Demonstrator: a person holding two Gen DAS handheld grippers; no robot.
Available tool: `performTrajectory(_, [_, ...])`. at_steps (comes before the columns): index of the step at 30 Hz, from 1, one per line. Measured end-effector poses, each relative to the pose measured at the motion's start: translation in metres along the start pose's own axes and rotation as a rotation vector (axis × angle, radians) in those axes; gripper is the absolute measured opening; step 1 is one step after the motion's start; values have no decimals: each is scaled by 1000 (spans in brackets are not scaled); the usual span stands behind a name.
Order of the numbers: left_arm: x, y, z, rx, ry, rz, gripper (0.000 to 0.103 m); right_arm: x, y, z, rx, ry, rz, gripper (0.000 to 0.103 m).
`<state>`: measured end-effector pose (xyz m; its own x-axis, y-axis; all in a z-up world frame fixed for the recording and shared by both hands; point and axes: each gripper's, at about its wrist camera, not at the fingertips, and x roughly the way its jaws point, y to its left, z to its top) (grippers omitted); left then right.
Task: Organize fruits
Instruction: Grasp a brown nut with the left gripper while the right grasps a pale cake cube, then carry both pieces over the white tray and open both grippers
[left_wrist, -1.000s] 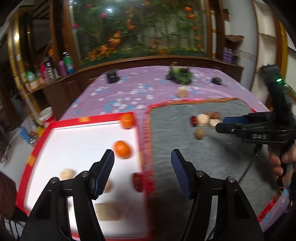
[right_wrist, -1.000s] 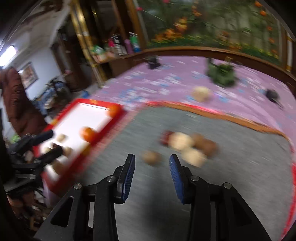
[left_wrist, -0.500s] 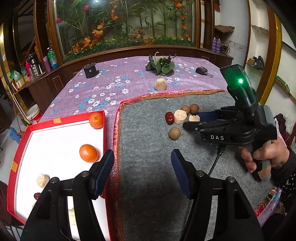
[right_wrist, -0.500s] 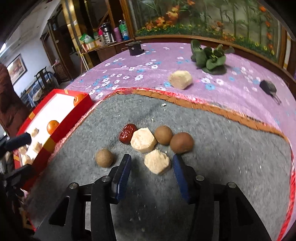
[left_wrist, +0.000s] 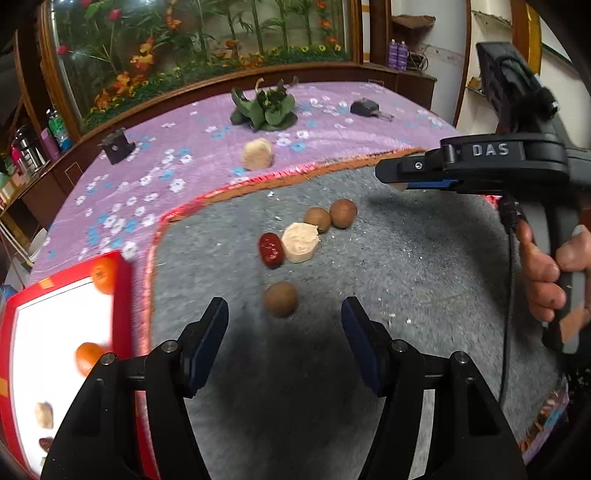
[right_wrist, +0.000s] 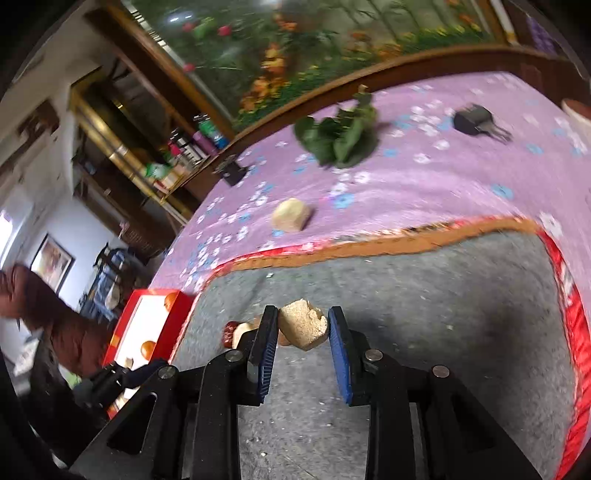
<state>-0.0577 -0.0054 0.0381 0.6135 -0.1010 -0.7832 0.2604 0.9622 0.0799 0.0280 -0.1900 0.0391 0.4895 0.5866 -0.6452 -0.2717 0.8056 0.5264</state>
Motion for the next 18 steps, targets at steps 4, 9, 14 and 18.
performTrajectory(4, [12,-1,4,-10,18,-13,40,-1,2,0,0,-1,-3,28])
performTrajectory(9, [28,3,4,-50,40,-34,20,-1,1,-1,5,3,-2,28])
performTrajectory(14, [23,5,2,-69,17,-34,20,-1,1,0,2,-2,-3,28])
performTrajectory(18, [7,7,-3,-84,-19,-20,20,-2,2,-1,-7,-21,-1,28])
